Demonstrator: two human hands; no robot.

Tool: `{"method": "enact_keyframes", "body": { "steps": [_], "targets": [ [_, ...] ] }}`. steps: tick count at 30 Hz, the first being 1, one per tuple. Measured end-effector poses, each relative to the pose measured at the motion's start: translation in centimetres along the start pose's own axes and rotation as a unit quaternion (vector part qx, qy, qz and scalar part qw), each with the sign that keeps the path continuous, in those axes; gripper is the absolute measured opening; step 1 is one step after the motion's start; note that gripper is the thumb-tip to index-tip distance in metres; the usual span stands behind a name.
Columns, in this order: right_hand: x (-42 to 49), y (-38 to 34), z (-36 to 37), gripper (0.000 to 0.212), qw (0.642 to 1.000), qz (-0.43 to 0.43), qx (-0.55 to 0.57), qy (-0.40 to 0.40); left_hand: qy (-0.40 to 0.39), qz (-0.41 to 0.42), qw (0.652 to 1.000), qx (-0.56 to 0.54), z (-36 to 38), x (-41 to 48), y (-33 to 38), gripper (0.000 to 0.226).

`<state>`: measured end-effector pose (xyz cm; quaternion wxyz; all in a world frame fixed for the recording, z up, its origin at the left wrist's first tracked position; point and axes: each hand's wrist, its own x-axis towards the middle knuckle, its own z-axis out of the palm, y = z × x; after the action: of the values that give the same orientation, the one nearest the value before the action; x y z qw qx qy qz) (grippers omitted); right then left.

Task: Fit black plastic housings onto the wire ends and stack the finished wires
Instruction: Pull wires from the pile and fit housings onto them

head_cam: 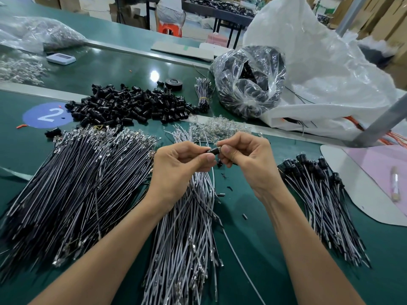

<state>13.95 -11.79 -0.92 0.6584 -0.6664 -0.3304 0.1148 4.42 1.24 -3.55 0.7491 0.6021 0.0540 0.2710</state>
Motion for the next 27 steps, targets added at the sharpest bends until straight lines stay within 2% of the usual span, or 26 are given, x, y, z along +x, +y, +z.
{"method": "enact_keyframes", "body": {
  "steps": [11,16,21,23,25,27],
  "targets": [
    [-0.5,0.5,-0.4,0.016,0.999,0.018,0.008,-0.032,-0.033,-0.007,0.999,-0.002,-0.2,-0.1,0.1,0.018],
    [-0.5,0.6,0.1,0.019,1.000,0.006,-0.014,-0.025,-0.020,0.000,1.000,0.022,-0.7,0.1,0.2,0.014],
    [-0.5,0.1,0.8,0.017,0.995,0.020,0.092,-0.040,-0.010,-0.028,0.999,-0.044,0.3,0.4,0.9,0.018],
    [-0.4,-0.4,0.8,0.012,0.994,0.006,0.096,-0.052,-0.022,-0.048,0.997,-0.059,0.3,0.2,1.2,0.024],
    [-0.5,-1.0,0.7,0.017,0.989,0.009,0.145,-0.040,-0.055,-0.076,0.994,-0.050,0.3,-0.1,1.5,0.029],
    [-0.3,-2.4,0.3,0.023,0.971,0.039,0.236,0.021,-0.129,-0.099,0.986,-0.034,0.4,-0.5,1.7,0.031]
  ]
}}
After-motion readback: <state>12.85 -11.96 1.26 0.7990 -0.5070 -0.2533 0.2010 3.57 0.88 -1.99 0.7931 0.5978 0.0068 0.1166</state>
